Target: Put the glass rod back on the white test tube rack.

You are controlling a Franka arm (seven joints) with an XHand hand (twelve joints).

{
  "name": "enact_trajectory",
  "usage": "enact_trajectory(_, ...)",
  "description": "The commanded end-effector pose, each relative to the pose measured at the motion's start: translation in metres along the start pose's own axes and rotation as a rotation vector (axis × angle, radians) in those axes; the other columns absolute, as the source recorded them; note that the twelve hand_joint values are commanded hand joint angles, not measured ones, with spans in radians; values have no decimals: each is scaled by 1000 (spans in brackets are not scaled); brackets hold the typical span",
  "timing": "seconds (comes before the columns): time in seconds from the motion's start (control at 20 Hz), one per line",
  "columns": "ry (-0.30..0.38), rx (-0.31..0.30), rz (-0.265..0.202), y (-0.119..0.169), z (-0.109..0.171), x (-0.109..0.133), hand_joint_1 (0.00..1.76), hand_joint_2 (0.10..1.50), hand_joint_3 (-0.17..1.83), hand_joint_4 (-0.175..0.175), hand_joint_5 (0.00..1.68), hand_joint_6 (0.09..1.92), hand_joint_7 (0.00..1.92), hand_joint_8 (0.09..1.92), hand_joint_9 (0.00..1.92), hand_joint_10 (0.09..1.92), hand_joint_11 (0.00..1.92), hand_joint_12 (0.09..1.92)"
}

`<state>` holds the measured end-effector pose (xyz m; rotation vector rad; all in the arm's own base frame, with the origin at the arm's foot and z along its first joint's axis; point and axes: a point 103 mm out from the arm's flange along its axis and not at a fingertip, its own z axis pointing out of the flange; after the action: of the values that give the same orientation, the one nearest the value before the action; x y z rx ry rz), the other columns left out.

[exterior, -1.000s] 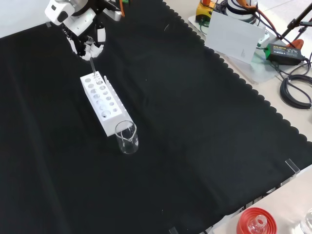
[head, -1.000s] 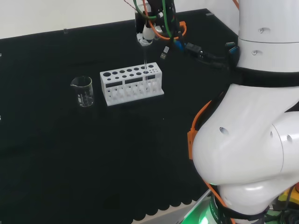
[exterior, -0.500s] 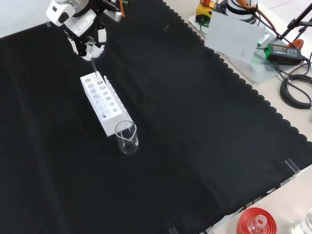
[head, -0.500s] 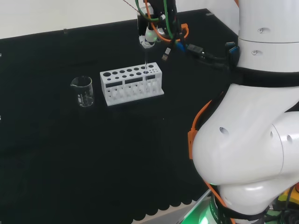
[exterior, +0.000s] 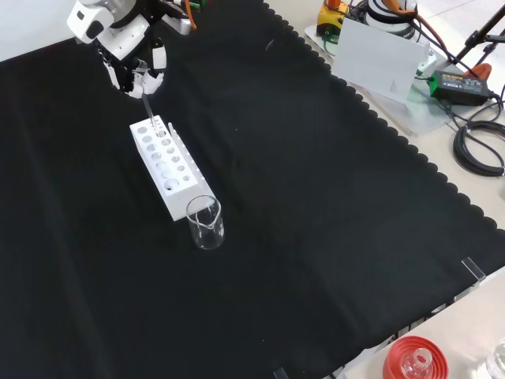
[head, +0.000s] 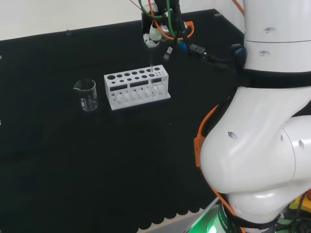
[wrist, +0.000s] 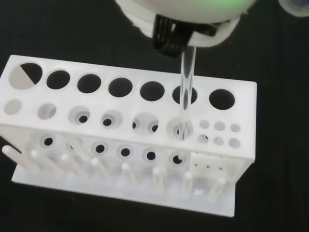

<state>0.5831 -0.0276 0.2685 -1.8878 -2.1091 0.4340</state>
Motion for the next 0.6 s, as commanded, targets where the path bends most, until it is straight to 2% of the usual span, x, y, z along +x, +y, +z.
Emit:
enact_trajectory(0.05,24,109,3,0,2,-3,1322,558,698,-175,918,893,1305,602,1763,278,1664,565)
enact_trajectory(0.15,44,136,10,0,2,-5,1317,419,846,-175,683,974,1177,650,1798,215,1722,509)
enact_trajectory(0.25,60,158,29,-1,2,-7,1301,336,886,-172,409,850,992,707,1866,136,1830,460)
enact_trajectory(0.3,65,160,31,-1,1,-8,1279,322,886,-164,330,764,912,738,1892,120,1872,436)
enact_trajectory(0.4,71,159,27,-3,0,-10,1231,316,883,-152,263,641,820,777,1914,119,1909,413)
enact_trajectory(0.45,74,164,40,-3,0,-11,1209,320,872,-148,253,598,797,788,1918,117,1915,409)
enact_trajectory(0.6,77,161,41,-6,-1,-13,1168,345,814,-140,252,516,763,801,1920,111,1920,403)
